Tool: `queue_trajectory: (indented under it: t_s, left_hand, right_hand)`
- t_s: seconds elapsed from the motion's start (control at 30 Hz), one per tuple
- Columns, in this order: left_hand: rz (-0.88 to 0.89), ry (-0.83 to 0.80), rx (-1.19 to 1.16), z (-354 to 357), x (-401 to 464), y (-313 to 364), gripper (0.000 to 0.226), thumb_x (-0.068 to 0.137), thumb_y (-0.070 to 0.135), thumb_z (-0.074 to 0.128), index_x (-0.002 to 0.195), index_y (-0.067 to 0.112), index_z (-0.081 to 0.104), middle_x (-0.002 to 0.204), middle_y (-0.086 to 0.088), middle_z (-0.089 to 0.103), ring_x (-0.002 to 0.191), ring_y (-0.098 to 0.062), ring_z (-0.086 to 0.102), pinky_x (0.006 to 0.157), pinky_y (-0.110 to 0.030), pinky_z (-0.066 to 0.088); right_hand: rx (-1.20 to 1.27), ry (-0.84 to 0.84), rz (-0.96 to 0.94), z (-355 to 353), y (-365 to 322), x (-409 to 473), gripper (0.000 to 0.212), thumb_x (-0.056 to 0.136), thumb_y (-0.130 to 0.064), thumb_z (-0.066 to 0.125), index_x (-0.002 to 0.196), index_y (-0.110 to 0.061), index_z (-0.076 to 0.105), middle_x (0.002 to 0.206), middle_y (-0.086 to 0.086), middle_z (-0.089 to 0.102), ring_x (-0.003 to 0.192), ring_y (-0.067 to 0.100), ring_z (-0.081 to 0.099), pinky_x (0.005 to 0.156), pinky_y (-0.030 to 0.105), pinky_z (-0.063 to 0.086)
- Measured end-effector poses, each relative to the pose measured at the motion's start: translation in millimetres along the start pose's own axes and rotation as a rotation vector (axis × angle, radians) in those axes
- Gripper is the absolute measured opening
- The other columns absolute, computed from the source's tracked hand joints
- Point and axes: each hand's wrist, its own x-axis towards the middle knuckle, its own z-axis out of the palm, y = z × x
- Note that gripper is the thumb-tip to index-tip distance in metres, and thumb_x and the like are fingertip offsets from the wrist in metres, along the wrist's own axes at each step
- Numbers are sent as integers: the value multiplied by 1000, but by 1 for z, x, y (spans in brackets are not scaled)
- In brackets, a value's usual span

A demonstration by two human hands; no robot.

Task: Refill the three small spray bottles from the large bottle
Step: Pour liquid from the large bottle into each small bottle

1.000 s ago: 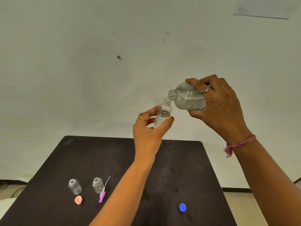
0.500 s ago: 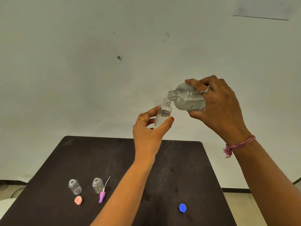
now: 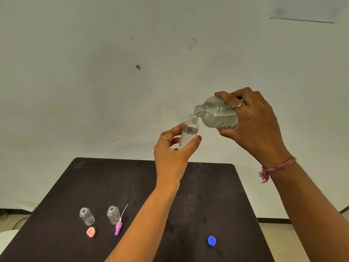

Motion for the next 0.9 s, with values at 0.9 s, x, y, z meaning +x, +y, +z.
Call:
queue_trajectory:
  t_s: [0.9]
  left_hand:
    - [7, -5, 2, -2, -2, 3, 37, 72, 27, 81, 91, 48, 58, 109, 15, 63, 95, -2, 60, 60, -4, 45]
  right_hand:
    - [-1, 1, -9, -3, -1, 0, 76, 56, -17, 88, 125, -13, 58, 104, 17, 59, 89, 35, 57, 72, 39, 48]
